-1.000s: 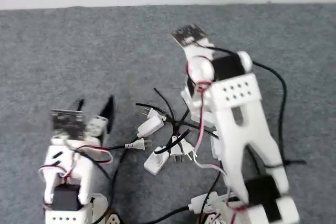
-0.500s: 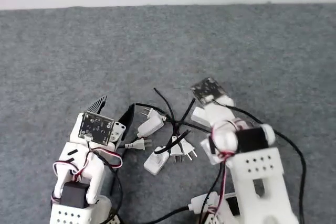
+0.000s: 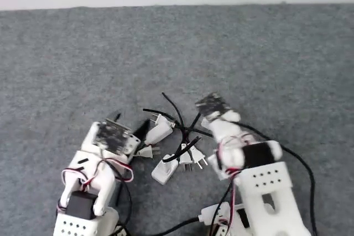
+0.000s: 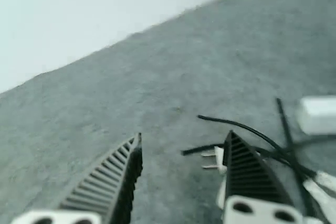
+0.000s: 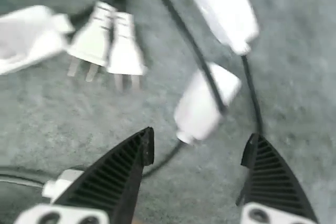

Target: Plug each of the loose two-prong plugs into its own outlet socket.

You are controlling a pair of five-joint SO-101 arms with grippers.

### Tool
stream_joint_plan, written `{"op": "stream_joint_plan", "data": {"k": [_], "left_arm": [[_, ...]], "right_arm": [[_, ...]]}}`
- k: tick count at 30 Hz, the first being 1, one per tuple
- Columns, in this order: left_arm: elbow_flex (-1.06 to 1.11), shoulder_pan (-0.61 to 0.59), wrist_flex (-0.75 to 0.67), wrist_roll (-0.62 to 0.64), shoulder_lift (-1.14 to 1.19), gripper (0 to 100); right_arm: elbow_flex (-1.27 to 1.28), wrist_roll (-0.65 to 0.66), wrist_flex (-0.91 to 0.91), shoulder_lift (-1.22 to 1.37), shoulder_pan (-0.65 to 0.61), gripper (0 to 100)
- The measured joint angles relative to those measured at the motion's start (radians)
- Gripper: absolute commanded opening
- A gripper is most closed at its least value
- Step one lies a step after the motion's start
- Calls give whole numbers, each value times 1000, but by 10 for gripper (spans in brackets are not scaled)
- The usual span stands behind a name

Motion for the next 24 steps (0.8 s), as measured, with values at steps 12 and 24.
{"op": "stream_joint_plan", "data": {"k": [12, 24], "left_arm": [[-23, -190, -9, 100, 0, 250], [-23, -198, -23, 98, 0, 250]], "right_arm": [[0, -52, -91, 34, -422, 280], [0, -52, -381, 519, -434, 278]]}}
